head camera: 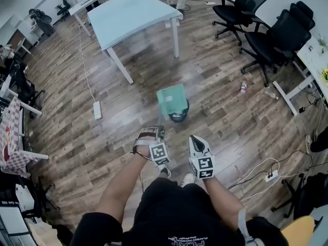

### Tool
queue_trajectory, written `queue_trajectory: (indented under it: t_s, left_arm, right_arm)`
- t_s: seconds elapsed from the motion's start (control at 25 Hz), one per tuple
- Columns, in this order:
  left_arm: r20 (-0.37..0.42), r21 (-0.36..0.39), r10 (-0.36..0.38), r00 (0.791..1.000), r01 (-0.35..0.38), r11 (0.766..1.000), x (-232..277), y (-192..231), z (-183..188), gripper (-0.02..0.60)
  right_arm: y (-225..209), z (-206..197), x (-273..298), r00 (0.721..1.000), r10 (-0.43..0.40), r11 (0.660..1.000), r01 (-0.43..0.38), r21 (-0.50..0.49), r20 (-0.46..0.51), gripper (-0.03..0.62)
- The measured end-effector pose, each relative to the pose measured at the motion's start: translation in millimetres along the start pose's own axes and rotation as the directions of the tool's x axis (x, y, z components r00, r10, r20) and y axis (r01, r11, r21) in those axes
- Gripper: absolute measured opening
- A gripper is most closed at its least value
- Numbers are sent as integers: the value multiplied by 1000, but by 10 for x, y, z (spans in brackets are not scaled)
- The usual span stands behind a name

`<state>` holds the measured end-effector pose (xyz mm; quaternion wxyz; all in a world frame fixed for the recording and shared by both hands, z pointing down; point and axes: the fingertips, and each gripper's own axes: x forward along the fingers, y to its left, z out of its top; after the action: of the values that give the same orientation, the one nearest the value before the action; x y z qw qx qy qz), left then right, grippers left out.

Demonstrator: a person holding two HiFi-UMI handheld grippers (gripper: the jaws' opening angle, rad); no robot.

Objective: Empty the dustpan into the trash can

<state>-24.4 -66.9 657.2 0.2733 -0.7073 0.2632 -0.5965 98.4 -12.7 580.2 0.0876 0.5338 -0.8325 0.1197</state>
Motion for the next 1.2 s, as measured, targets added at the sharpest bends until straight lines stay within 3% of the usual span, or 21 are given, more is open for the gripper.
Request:
queue_trajectory:
  t_s: [0.32, 0.44, 0.56, 0.64, 0.8, 1.2]
  left_arm:
    - [16, -205, 15, 1000, -12, 979, -3, 270, -272, 97]
    - [21, -308, 24, 999, -16, 951, -5, 367, -367, 98]
    - [34, -425, 12, 999, 4, 905, 1, 418, -446, 98]
    - [47, -522, -5, 999, 29, 853, 9, 417, -501, 98]
    - [83, -698, -14, 996, 68, 712, -7, 395, -600, 98]
    - [111, -896, 50, 993, 78, 437, -191, 488, -784, 98]
  right_arm:
    - [46, 88, 194, 1000, 3, 1000, -3, -5, 5, 23]
    - [54, 95, 248, 1000, 11, 1000, -11, -8, -3, 23]
    - [63, 115, 303, 1000, 20, 1000, -20, -11, -7, 23]
    - [73, 129, 331, 1000, 24, 1000, -24, -13, -8, 23]
    - [75, 124, 352, 1000, 27, 1000, -27, -15, -9, 23]
    - [134, 41, 320, 999, 31, 999, -32, -18, -35, 23]
